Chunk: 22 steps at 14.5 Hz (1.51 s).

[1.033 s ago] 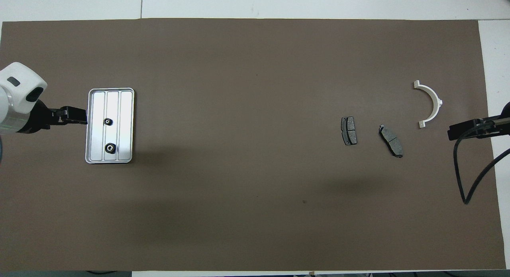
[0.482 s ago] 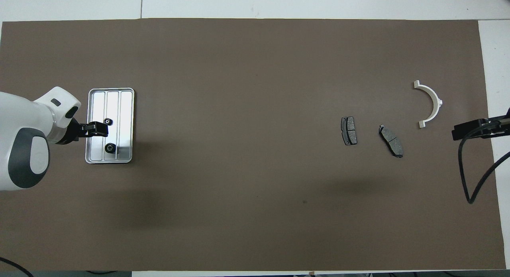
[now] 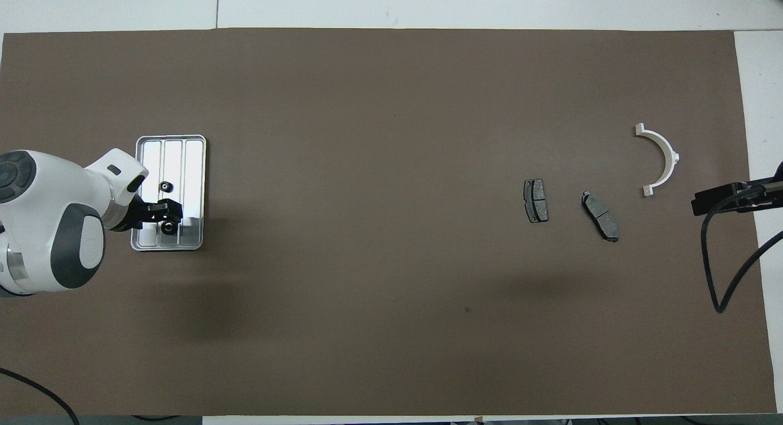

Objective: Place bearing gear from tray to pile
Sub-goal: 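Reach the left gripper into the silver tray and grasp a black gear, then lift the gear with the left gripper and set it mid-table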

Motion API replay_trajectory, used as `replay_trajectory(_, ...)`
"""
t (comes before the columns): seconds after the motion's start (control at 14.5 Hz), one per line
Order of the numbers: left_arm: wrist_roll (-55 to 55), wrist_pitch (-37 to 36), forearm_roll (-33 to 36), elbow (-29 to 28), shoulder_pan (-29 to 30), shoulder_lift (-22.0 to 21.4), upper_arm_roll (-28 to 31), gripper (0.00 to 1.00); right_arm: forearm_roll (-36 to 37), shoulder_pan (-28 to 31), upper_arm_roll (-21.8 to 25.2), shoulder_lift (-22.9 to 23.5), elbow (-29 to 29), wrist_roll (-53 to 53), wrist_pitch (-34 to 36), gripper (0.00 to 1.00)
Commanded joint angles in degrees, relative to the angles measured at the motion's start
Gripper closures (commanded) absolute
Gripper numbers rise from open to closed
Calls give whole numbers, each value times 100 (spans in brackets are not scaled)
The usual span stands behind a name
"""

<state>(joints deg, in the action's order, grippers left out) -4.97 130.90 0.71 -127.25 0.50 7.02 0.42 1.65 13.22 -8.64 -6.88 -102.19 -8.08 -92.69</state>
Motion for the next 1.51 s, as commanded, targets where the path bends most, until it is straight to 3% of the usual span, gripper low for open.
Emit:
replay_trajectory(0.0, -127, 137, 96, -203, -14, -104, -7, 20, 2, 110, -33, -130, -179, -124, -171, 0)
replay_trajectory(0.69, -267, 410, 96, -291, -41, 80, -16, 21, 2, 75, -33, -138, -179, -106, -171, 0)
replay_trajectory(0.83, -267, 410, 96, -300, -41, 80, -16, 26, 2, 84, -33, -130, -196, -106, -171, 0)
replay_trajectory(1.1, -451, 427, 96, -300, -49, 80, -16, 64, 2, 110, -33, -130, -205, -132, -179, 0)
replay_trajectory(1.24, -548, 427, 96, -274, -50, 89, -25, 94, 2, 110, -33, -130, -214, -132, -171, 0)
replay_trajectory(1.31, -557, 427, 96, -256, -50, 98, -25, 100, 2, 119, -33, -130, -214, -141, -179, 0)
replay_trajectory(1.45, -583, 279, 52, -30, -84, 150, -51, 100, 2, 119, -33, -130, -214, -141, -171, 0)
